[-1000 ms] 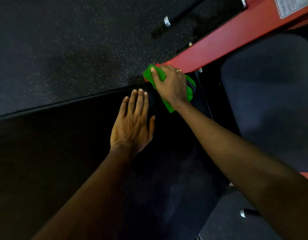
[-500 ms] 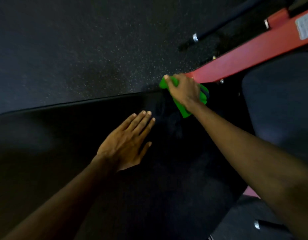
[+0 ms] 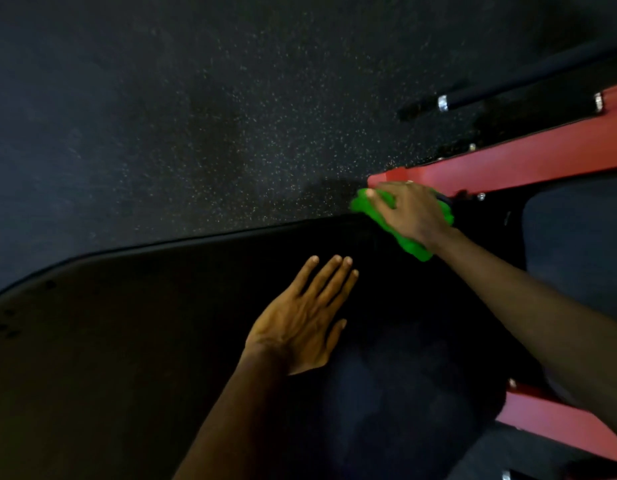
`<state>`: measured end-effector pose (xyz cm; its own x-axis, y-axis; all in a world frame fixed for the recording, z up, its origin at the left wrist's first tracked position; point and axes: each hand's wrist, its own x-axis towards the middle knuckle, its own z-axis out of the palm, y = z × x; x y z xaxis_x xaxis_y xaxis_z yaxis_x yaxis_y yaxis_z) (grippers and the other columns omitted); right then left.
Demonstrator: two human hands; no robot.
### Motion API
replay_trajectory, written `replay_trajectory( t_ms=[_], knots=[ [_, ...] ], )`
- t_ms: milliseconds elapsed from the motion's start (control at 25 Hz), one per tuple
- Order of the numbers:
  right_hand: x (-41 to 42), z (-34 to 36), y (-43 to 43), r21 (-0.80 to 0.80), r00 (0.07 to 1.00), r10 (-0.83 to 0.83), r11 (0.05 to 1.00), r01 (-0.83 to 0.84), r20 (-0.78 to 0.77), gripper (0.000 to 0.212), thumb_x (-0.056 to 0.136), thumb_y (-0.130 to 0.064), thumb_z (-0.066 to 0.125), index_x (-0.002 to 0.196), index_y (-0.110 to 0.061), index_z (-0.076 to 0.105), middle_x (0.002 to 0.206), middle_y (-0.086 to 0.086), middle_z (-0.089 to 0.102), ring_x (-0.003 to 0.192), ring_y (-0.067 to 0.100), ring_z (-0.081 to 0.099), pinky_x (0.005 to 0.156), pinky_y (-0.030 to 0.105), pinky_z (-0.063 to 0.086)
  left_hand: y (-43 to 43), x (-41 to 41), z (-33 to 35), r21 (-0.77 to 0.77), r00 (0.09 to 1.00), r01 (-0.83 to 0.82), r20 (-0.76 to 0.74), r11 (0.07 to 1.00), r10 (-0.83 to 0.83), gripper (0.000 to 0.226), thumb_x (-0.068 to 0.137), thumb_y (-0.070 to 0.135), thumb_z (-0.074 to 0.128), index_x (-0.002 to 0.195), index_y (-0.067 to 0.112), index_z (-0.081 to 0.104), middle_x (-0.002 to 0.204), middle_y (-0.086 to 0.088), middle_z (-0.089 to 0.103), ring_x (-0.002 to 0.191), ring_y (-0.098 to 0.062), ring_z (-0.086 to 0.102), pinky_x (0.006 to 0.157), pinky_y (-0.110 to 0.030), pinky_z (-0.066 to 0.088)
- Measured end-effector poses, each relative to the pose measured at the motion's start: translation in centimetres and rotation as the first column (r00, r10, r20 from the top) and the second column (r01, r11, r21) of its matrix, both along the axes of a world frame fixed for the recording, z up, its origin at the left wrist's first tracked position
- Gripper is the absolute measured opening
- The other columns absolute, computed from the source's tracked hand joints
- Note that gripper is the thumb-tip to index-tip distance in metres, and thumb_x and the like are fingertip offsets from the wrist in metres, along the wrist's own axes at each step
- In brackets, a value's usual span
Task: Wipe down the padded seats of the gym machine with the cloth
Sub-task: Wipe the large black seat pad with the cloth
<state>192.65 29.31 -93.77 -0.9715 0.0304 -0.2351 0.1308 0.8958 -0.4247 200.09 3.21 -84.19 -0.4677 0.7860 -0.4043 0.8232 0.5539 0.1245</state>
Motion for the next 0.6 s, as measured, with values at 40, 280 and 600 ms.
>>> replay_trajectory(
  t_ms=[40, 280, 600],
  knots=[
    [0.2, -0.3, 0.9, 0.033, 0.996, -0.068, 0.997, 0.066, 0.065, 0.059, 0.096, -0.063, 0.038, 0.102, -0.018, 0.075, 0.096, 0.012, 0.076, 0.094, 0.038, 0.07, 0.076, 0.041, 0.053, 0.0, 0.1, 0.0, 0.001, 1.0, -0.001, 0.005, 1.0, 0.001, 0.075, 0.098, 0.045, 0.036, 0.16, 0.005, 0.023, 0.166, -0.017, 0.02, 0.155, -0.03, 0.018, 0.125, -0.05, -0.001],
    [-2.9, 4.8, -7.8, -0.133, 0.974, 0.214, 0.97, -0.202, 0.079, 0.054, 0.096, -0.065, 0.037, 0.1, -0.023, 0.072, 0.097, 0.001, 0.076, 0.095, 0.026, 0.071, 0.075, 0.036, 0.051, 0.0, -0.2, -0.2, 0.012, 0.999, -0.007, 0.038, 1.0, 0.006, 0.073, 0.096, 0.044, 0.037, 0.157, 0.004, 0.031, 0.164, -0.017, 0.028, 0.153, -0.029, 0.024, 0.125, -0.049, 0.002],
    [-0.5, 2.2, -3.8, -0.15, 0.99, 0.126, 0.98, -0.133, -0.056, 0.051, 0.101, -0.056, 0.041, 0.108, -0.016, 0.073, 0.103, 0.006, 0.076, 0.089, 0.031, 0.071, 0.077, 0.038, 0.055, -0.1, -0.1, -0.1, 0.006, 0.999, -0.002, 0.039, 1.0, 0.002, 0.075, 0.099, 0.045, 0.037, 0.16, 0.004, 0.021, 0.167, -0.018, 0.016, 0.156, -0.03, 0.013, 0.126, -0.049, -0.002]
  ],
)
